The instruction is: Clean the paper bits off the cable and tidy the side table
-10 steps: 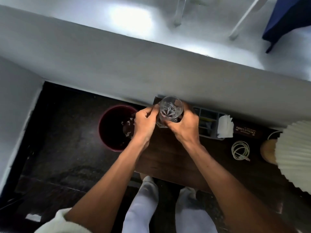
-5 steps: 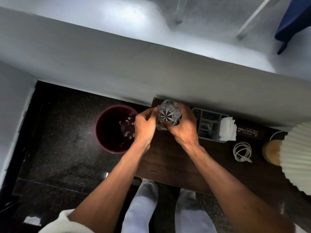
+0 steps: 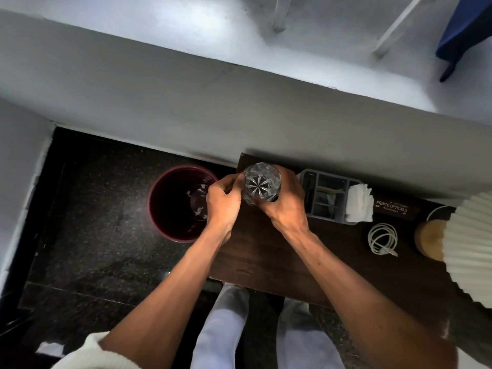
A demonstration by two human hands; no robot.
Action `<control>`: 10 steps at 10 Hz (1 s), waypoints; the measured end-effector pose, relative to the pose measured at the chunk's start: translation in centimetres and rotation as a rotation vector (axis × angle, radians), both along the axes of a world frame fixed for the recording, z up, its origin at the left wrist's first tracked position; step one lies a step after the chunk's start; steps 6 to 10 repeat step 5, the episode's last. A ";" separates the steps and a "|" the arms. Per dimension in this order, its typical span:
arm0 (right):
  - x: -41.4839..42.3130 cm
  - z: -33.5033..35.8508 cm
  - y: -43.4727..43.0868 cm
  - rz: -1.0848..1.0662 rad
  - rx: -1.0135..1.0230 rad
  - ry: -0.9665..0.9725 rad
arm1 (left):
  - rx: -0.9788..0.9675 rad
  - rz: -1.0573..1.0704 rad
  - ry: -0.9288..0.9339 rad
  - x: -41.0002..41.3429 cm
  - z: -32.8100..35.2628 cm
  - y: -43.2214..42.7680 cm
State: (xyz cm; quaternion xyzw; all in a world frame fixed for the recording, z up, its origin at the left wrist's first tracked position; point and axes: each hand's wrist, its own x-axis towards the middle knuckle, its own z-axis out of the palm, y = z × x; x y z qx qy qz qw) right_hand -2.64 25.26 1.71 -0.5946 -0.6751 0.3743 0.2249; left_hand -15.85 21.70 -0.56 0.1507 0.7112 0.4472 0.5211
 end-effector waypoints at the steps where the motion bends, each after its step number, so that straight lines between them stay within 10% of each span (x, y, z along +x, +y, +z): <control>1: 0.0 0.0 0.0 0.020 -0.002 -0.012 | -0.001 -0.004 -0.005 -0.1 0.0 0.0; 10: 1.5 0.5 -1.3 0.043 -0.077 -0.105 | 0.001 -0.009 0.305 0.8 2.3 -1.3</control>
